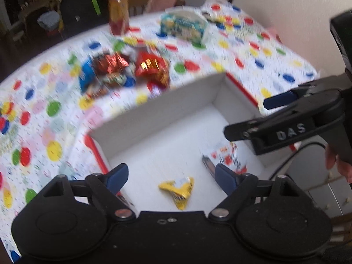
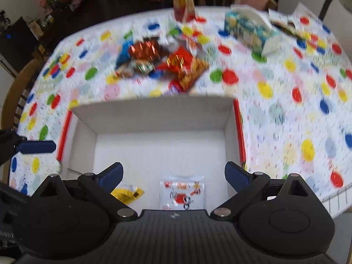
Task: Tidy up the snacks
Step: 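Open both tools, release packets in box, and lift away, then grasp copper foil bag with left tool while right tool grasps red chip bag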
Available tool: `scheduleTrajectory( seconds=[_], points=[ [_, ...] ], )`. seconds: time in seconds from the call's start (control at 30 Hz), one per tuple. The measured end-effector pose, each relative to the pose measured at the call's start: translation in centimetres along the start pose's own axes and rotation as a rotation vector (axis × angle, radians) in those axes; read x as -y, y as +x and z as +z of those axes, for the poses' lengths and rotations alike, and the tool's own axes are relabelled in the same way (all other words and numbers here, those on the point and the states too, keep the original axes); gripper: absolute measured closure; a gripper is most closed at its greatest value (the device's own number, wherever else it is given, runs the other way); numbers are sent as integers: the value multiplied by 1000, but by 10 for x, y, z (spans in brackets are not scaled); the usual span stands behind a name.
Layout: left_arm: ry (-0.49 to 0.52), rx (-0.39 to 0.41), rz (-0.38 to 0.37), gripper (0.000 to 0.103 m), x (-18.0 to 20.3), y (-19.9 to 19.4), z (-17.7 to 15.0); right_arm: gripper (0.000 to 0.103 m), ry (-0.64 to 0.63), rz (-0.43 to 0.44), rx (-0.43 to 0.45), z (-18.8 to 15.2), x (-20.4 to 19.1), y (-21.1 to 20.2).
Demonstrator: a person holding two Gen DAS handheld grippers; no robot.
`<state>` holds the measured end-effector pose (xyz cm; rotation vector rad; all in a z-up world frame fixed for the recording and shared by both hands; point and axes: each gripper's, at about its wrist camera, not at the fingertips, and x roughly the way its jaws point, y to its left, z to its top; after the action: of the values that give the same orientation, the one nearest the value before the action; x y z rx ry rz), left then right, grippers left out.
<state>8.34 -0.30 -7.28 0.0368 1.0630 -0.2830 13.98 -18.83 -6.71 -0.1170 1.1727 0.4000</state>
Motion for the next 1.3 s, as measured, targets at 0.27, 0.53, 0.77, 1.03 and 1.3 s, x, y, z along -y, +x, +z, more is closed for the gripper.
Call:
scheduleTrajectory(
  seconds=[0.27,0.53,0.77,1.03,1.3],
  points=[
    [-31,154,77,2,-24,-33,22,4,-8,-13,76,28,-7,-32],
    [-94,244,169,1,-50,-44,54,4,8,-38,132,69,-5,-43],
    [-154,258,227,0,-74,-26,96,4,26,-27,123,115,9,-22],
    [-149,234,245,1,-85,22,138,4,81,-15,62,160,36,25],
    [-114,167,243,1,-96,86,159,4,158,21,-24,190,56,90]
  ],
)
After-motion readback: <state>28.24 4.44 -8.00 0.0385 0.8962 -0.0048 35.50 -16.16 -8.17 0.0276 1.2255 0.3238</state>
